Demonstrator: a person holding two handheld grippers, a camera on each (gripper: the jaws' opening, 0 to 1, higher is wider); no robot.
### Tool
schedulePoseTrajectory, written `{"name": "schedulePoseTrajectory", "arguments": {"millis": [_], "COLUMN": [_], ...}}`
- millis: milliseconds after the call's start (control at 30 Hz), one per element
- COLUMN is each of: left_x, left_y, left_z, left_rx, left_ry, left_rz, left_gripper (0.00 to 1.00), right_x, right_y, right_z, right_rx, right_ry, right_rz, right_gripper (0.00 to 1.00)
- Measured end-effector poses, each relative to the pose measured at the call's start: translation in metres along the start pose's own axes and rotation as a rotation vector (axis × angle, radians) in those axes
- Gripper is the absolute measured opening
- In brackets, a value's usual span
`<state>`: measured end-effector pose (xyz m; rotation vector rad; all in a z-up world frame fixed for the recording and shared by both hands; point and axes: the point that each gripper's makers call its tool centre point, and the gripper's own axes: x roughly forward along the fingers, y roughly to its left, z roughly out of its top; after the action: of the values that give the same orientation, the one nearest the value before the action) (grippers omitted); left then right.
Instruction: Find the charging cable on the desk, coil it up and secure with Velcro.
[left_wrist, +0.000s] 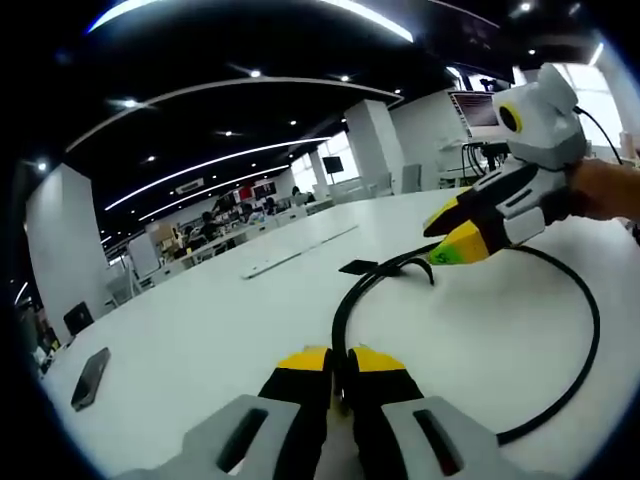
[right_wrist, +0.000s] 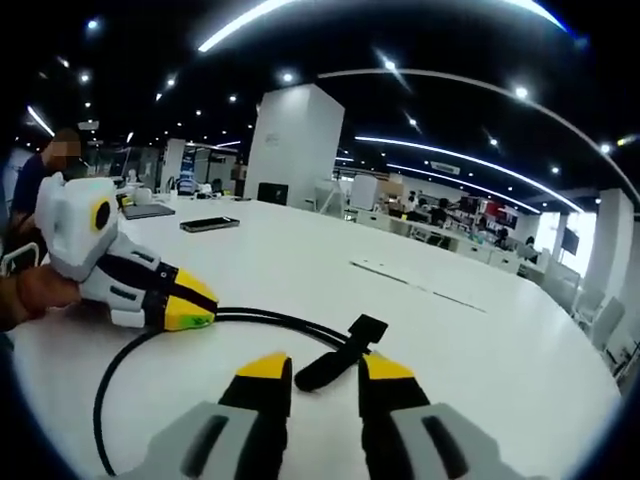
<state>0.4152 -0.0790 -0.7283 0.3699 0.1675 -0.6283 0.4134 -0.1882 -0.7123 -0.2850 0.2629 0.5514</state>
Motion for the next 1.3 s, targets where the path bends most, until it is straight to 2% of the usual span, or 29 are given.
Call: {"name": "schedulePoseTrajectory", "arguments": {"millis": [833,1133,1300], "left_x": [0.002,0.002,0.003], "left_y": [-0.001,-0.001,-0.001], "left_z": [0.000,0.000,0.000], "left_rx": [0.005,0.004,0.004], "left_ry": [-0.001,-0.001,-0.001], "left_rz": [0.000,-0.001,-0.002], "left_gripper": [0.08,0.08,0.08], "right_x": [0.015,0.025,0.027], "right_y": [0.006,0.005,0.002], "right_z": [-0.006,-0.007,-0.014], "right_rx": [0.017,-0.001,-0.011], "right_ry": [0.010,0.021,0.049], "right_rz": [-0.003,-0.035,-0.052], "right_gripper": [0.28,0.26,0.25]}}
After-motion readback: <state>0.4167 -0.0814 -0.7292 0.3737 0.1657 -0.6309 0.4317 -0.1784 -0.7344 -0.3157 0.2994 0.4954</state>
